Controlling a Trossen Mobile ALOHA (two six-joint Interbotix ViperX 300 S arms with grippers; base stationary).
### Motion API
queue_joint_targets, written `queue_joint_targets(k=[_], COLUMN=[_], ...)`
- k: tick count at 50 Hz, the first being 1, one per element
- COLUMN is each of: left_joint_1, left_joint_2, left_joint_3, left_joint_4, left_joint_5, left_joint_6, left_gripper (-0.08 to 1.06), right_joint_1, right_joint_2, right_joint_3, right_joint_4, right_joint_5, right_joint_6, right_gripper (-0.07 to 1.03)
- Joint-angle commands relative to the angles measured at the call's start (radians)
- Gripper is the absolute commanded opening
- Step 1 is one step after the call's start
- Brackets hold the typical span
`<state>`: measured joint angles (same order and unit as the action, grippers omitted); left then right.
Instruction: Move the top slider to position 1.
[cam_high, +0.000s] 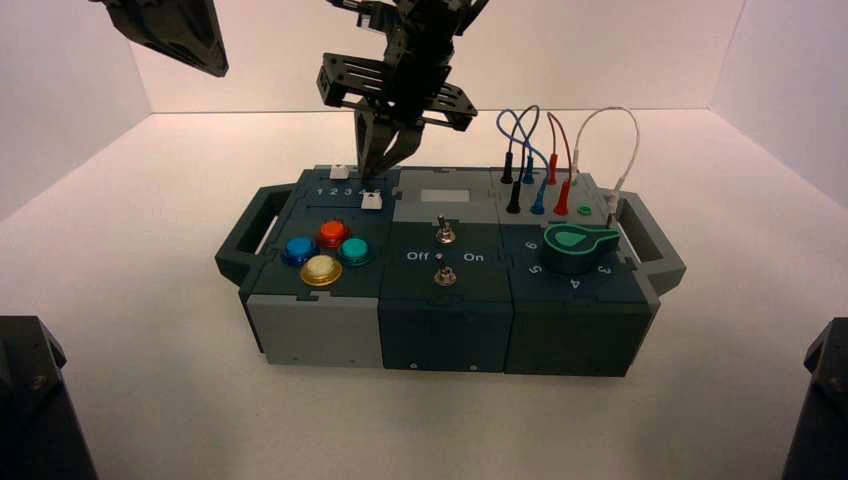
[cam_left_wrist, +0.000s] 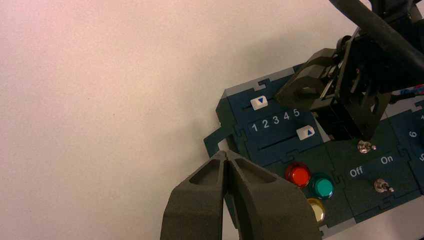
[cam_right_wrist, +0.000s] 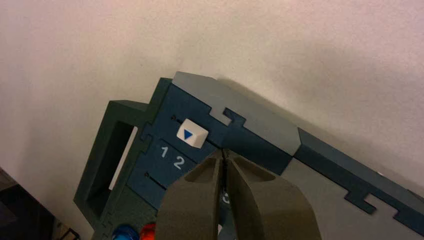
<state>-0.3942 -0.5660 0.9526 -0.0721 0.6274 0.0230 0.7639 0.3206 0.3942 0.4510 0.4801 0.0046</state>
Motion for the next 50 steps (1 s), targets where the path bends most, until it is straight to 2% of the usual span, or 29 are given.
queue_joint_targets(k=[1, 22, 34, 40, 50], left_joint_1=[-0.003, -0.003, -0.003, -0.003, -0.003], left_joint_2=[-0.009, -0.009, -0.009, -0.008, -0.009], left_joint_3=[-0.011, -0.011, -0.011, -0.011, -0.012], left_joint_4=[0.002, 0.003, 0.003, 0.003, 0.003], left_joint_5=[-0.002, 0.000, 0.000, 0.000, 0.000], left_joint_6=[0.006, 0.008, 0.008, 0.008, 0.006], left_gripper=[-0.03, -0.03, -0.03, -0.03, -0.03], right_joint_1=[0.014, 0.049, 0.049, 0.041, 0.032], right_joint_2=[-0.012, 0.038, 0.040, 0.032, -0.023], right_joint_3=[-0.035, -0.100, -0.107, -0.089, -0.017], right_joint_4=[0.014, 0.029, 0.031, 0.031, 0.005], right_joint_5=[-0.003, 0.018, 0.020, 0.025, 0.011], right_joint_6=[-0.002, -0.002, -0.002, -0.002, -0.002], right_gripper=[-0.02, -0.02, -0.02, -0.02, -0.02])
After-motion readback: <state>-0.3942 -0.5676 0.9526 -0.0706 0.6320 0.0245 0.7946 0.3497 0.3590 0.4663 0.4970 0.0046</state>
